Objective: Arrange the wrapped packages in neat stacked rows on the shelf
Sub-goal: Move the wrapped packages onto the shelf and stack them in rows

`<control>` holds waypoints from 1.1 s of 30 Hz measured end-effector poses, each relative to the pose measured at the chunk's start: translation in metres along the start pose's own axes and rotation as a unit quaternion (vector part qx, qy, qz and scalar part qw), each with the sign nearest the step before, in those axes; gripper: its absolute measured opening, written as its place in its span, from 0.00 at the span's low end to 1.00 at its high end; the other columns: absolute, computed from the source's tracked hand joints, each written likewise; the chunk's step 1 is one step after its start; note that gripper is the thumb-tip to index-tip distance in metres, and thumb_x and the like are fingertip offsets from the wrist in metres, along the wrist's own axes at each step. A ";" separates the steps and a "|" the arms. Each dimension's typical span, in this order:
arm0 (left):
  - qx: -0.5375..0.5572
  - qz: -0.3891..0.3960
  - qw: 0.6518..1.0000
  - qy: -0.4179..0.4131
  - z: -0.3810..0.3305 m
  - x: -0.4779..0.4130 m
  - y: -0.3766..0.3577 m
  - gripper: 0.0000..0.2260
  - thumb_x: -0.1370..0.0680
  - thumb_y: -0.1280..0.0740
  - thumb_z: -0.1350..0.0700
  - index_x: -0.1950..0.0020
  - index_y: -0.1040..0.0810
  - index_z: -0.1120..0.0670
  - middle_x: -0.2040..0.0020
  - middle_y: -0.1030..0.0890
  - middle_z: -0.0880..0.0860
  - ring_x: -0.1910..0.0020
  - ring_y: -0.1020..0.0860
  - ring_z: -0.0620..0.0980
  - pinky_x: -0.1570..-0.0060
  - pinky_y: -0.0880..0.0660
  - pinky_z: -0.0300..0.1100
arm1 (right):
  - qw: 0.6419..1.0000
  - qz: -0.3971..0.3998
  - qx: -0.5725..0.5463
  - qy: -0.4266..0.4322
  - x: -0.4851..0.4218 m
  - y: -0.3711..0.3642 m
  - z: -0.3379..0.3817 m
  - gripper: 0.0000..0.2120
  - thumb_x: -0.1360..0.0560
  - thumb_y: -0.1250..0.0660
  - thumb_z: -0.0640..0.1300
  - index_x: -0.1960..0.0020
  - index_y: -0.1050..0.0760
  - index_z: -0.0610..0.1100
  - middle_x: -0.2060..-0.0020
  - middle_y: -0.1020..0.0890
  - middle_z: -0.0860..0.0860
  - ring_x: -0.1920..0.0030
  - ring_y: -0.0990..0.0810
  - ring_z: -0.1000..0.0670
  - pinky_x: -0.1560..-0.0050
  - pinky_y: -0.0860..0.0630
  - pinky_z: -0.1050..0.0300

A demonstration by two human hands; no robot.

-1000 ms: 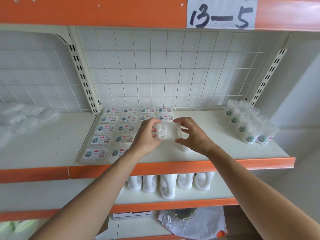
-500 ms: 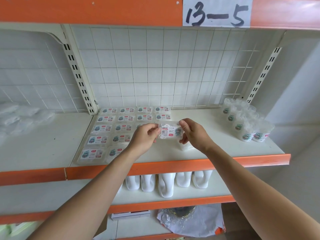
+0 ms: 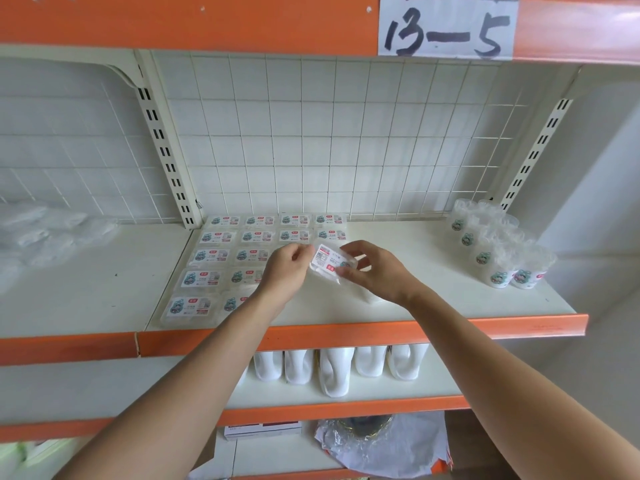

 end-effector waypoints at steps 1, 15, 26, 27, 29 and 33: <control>0.027 -0.010 1.000 0.013 0.000 -0.001 0.001 0.10 0.19 0.38 0.52 0.51 0.20 0.55 0.60 0.19 0.52 0.61 0.24 0.49 0.54 0.23 0.49 | 1.000 0.007 -0.017 -0.018 -0.002 -0.003 0.000 0.11 0.25 0.29 0.49 0.46 0.25 0.48 0.50 0.20 0.54 0.57 0.18 0.51 0.55 0.22 0.62; 0.117 0.019 0.990 0.077 0.017 0.003 0.011 0.13 0.22 0.36 0.64 0.40 0.24 0.51 0.47 0.19 0.53 0.56 0.19 0.50 0.56 0.20 0.43 | 0.994 0.007 -0.079 -0.072 -0.009 -0.019 0.002 0.18 0.26 0.28 0.46 0.41 0.31 0.44 0.51 0.19 0.49 0.60 0.15 0.48 0.53 0.18 0.48; -0.044 0.037 0.998 0.031 0.013 -0.003 0.037 0.13 0.19 0.41 0.60 0.39 0.21 0.51 0.43 0.20 0.50 0.52 0.24 0.45 0.56 0.29 0.37 | 0.976 0.013 0.168 0.136 -0.013 -0.042 0.019 0.29 0.32 0.23 0.47 0.34 0.28 0.48 0.36 0.25 0.52 0.38 0.26 0.49 0.38 0.28 0.54; -0.067 0.033 0.997 0.023 0.014 -0.002 0.040 0.14 0.19 0.41 0.59 0.36 0.23 0.51 0.40 0.21 0.50 0.48 0.24 0.46 0.50 0.28 0.39 | 0.978 0.009 0.172 0.115 -0.014 -0.044 0.018 0.28 0.32 0.23 0.48 0.34 0.28 0.48 0.38 0.24 0.51 0.38 0.26 0.48 0.39 0.28 0.54; -0.122 0.024 0.992 -0.001 0.017 -0.003 0.047 0.15 0.19 0.42 0.58 0.33 0.25 0.51 0.35 0.24 0.50 0.38 0.25 0.48 0.42 0.30 0.40 | 0.978 0.000 0.191 0.082 -0.014 -0.047 0.015 0.26 0.32 0.23 0.49 0.37 0.27 0.48 0.40 0.23 0.49 0.40 0.26 0.48 0.40 0.29 0.55; -0.234 0.026 0.971 -0.047 0.022 0.002 0.056 0.17 0.20 0.44 0.63 0.35 0.24 0.55 0.33 0.26 0.53 0.39 0.24 0.52 0.48 0.27 0.39 | 0.960 -0.001 0.273 0.071 -0.010 -0.065 0.010 0.22 0.29 0.26 0.52 0.39 0.26 0.46 0.43 0.22 0.48 0.41 0.27 0.45 0.42 0.30 0.54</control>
Point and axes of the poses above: each hand's wrist, its own x-axis away from the middle knuckle, its own y-axis out of the back of the hand, z = x × y, the point moved 5 cm from there along -x, towards the middle knuckle
